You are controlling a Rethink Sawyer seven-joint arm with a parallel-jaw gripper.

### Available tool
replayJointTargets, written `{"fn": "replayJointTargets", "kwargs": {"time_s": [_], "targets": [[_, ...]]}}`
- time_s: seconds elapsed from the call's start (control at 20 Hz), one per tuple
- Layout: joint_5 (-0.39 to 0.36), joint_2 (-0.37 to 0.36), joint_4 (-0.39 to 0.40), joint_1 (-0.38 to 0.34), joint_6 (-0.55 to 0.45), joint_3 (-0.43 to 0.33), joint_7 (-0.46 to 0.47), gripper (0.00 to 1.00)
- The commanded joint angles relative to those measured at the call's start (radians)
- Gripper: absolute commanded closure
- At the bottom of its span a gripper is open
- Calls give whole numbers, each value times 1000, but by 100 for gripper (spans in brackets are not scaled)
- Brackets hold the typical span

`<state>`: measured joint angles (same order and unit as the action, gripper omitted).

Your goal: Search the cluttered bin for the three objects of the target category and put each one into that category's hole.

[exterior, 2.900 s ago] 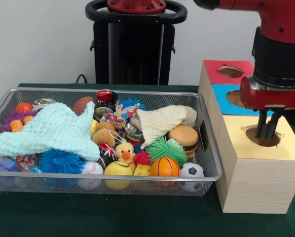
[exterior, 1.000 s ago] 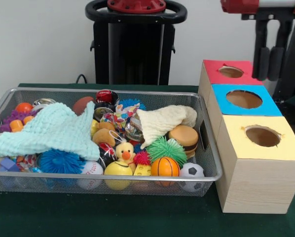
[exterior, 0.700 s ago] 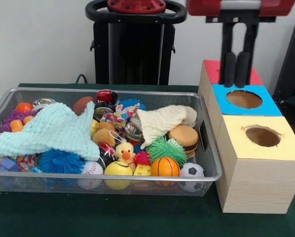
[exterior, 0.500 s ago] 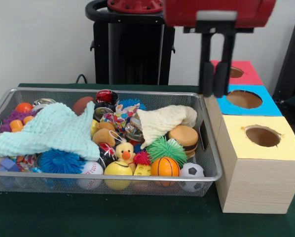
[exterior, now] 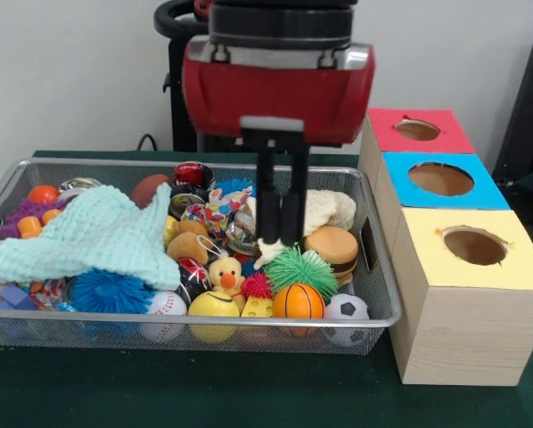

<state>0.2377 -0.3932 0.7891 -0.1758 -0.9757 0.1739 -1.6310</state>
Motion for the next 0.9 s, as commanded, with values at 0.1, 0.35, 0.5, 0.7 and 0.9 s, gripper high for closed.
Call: {"fn": "replayJointTargets", "kwargs": {"time_s": [0.1, 0.35, 0.5, 0.7, 0.9], "targets": [[-61, 28, 44, -46, -95, -82, 62, 100], [-60, -60, 180, -36, -119, -59, 44, 100], [-58, -103, 254, -24, -122, -49, 26, 100], [-81, -133, 297, -13, -114, -35, 27, 100], [-112, -169, 346, -8, -121, -28, 28, 0]]}}
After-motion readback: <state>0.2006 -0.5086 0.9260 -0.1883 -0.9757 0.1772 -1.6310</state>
